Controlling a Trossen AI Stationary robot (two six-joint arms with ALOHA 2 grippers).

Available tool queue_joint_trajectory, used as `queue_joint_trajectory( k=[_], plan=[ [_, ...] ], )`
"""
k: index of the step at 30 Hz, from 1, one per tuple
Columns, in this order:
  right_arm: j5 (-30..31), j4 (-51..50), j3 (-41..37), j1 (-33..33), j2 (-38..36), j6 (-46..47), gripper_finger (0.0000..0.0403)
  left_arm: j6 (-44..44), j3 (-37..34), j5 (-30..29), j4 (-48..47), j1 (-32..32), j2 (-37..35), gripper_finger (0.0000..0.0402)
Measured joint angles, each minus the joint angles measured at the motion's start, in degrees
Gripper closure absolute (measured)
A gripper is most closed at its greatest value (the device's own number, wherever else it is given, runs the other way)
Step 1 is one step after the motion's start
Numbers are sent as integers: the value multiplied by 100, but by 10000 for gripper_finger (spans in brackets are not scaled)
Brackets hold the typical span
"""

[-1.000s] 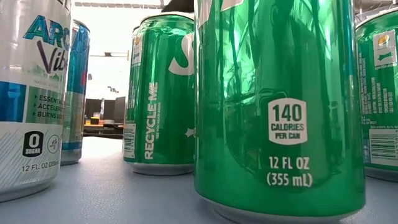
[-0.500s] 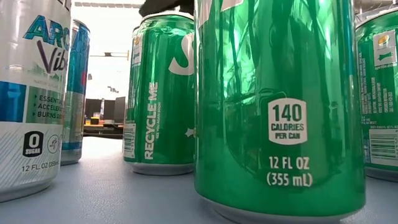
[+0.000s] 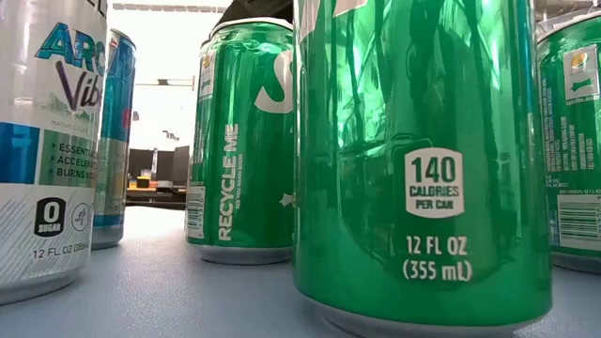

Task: Place canned beverage on shelf
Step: Put the white yellow soda can on the shelf aligned with the other white yellow soda can

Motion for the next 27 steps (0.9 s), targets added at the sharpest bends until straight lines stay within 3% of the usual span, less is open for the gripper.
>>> queue_joint_trajectory(
  k=[15, 27],
  plan=[
    [-273, 183, 17, -73, 232, -136, 147, 79, 0, -16, -2, 2, -1, 95],
    [-234, 143, 39, -72, 205, 184, 251, 82, 0, -21, -4, 2, -2, 95]
  ],
)
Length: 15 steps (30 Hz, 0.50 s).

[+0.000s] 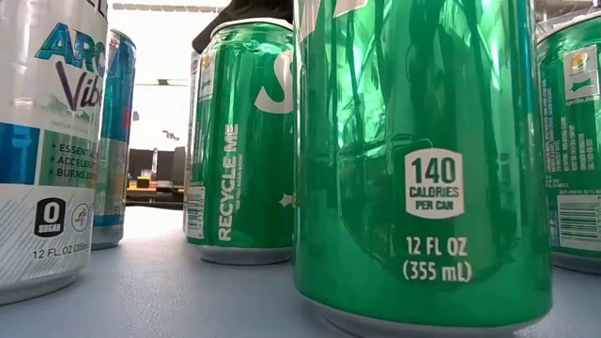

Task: Place canned beverage on shelf
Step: Put the white yellow soda can on the shelf aligned with the other white yellow soda can

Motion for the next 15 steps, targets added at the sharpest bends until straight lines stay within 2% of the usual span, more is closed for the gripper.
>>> queue_joint_trajectory(
  k=[10, 15],
  plan=[
    [-33, -977, 1215, -36, 31, -384, 251, 175, 0, 0, -3, 0, 0, 95],
    [-363, -1461, 2138, -82, 12, -779, 251, 365, 0, -8, -51, 1, 0, 95]
  ],
)
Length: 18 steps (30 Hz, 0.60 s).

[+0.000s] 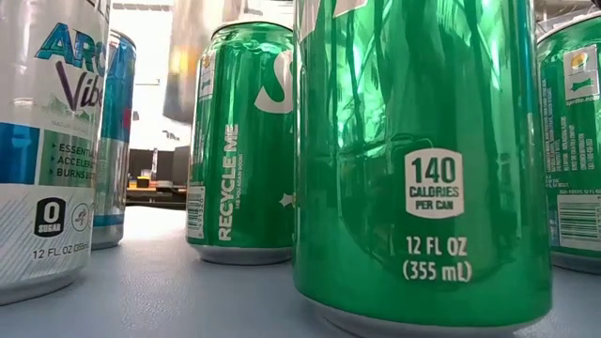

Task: Place canned beverage on shelf
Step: Put the white yellow soda can on the shelf aligned with the other white yellow soda can

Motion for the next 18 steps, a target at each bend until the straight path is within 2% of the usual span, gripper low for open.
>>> queue_joint_trajectory(
  k=[6, 9, 12, 18],
  plan=[
    [6, -1147, 1270, 2, 10, -437, 251, 54, 0, -362, -320, -1, 0, 95],
    [34, -1217, 1896, 2, -27, -660, 251, 63, 0, -643, -432, -1, 6, 95],
    [67, -725, 1778, -11, -263, -846, 251, 140, 2, -750, -413, 22, 97, 95],
    [309, -623, 1881, -66, -316, -1079, 251, 195, 2, -665, -271, 19, 269, 95]
  ],
)
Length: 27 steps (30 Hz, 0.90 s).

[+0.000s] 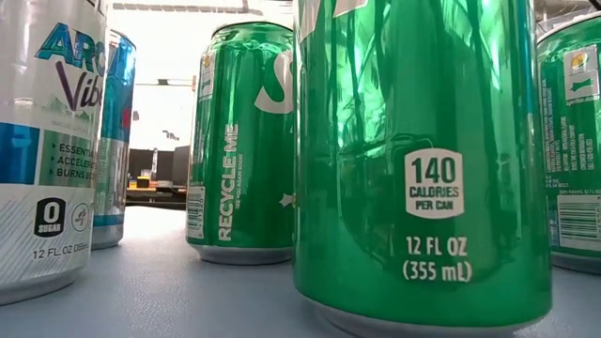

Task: Place canned beverage on shelf
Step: Put the white yellow soda can on the shelf aligned with the other white yellow soda can

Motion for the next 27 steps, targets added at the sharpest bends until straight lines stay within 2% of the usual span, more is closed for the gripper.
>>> queue_joint_trajectory(
  k=[6, 10, 21, 27],
  plan=[
    [-63, 433, 30, -56, -30, -180, 251, 205, 0, 69, 54, 75, 230, 95],
    [-113, 634, 28, -54, -26, -212, 251, 265, -2, -193, 15, 81, 320, 95],
    [-205, 1261, 26, -37, -26, -386, 251, 289, 0, -451, -196, 136, 616, 95],
    [-217, 1228, 26, -37, -116, -418, 251, 177, -2, -616, -222, 136, 704, 96]
  ],
)
